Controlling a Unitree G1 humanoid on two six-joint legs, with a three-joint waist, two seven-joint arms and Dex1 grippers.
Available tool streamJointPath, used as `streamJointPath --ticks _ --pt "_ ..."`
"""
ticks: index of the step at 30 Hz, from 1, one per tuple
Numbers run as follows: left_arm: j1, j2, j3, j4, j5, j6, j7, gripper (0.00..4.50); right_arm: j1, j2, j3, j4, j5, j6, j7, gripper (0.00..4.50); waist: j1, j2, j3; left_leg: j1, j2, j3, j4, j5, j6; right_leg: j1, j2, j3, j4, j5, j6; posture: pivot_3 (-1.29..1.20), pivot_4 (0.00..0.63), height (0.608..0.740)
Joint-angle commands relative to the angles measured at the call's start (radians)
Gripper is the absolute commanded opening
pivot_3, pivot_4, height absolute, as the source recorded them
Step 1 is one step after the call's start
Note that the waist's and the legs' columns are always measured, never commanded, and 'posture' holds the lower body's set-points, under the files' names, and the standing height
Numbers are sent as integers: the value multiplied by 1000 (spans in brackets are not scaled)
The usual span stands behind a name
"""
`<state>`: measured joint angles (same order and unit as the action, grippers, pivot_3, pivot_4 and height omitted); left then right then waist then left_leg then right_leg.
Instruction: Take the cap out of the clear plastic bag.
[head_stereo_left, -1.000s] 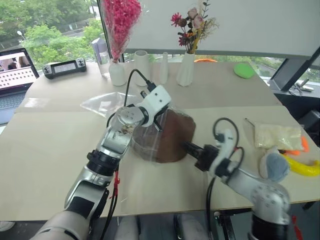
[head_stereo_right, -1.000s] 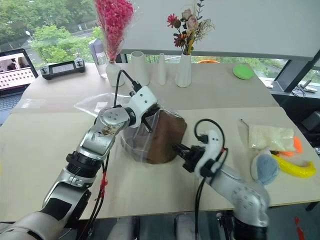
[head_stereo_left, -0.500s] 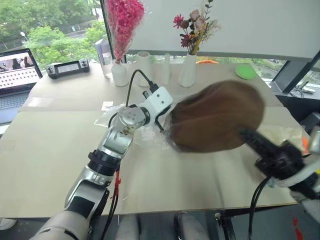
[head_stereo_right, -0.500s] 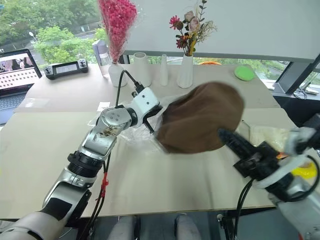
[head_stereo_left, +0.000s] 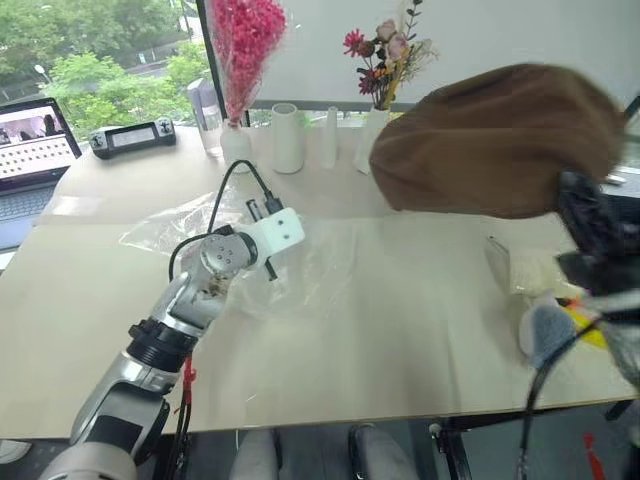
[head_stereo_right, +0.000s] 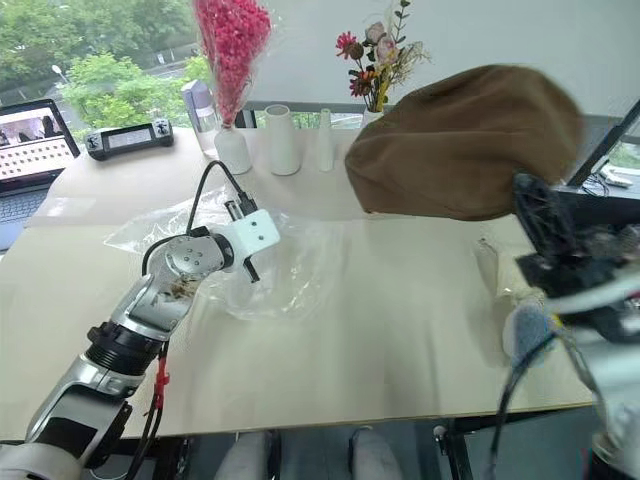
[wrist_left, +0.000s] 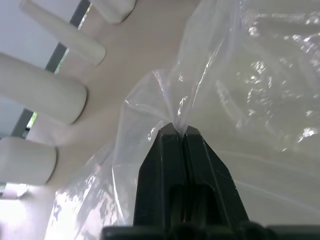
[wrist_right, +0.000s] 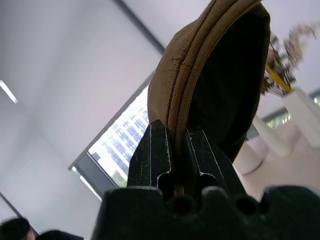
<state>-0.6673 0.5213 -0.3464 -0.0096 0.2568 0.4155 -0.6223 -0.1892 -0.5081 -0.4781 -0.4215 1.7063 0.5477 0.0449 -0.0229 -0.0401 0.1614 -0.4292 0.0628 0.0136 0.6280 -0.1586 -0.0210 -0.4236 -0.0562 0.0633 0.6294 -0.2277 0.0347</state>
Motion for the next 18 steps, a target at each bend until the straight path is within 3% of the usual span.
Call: streamJointPath --ticks 1,6,10,13,18 --pt "-6 -18 0 -48 15 8 -2 0 -194 122 157 205 -142 -29 -121 49 -2 1 0 0 0 0 0 0 1 0 0 0 0 0 0 0 150 740" --pt "0 -32 6 -60 27 24 -1 0 -376 253 160 570 -372 -134 -199 49 4 2 2 -2 1 0 -2 1 2 -2 2 1 1 5 7 0 150 740" --pt "17 -33 7 -83 30 43 -3 0 -430 285 133 813 -509 -190 -154 49 14 3 2 -6 -2 0 -2 0 3 -3 0 1 -2 6 5 0 150 740" --pt "20 -36 6 -97 30 54 -4 0 -402 309 118 807 -519 -140 -96 1103 9 3 2 -10 -4 0 -2 -1 5 -6 -2 1 -2 6 6 0 150 740" --pt "26 -40 8 -108 16 46 -16 0 -252 275 78 574 -463 -11 -66 2845 10 4 2 -11 -4 0 -2 -1 5 -8 -2 1 0 6 6 0 150 740"
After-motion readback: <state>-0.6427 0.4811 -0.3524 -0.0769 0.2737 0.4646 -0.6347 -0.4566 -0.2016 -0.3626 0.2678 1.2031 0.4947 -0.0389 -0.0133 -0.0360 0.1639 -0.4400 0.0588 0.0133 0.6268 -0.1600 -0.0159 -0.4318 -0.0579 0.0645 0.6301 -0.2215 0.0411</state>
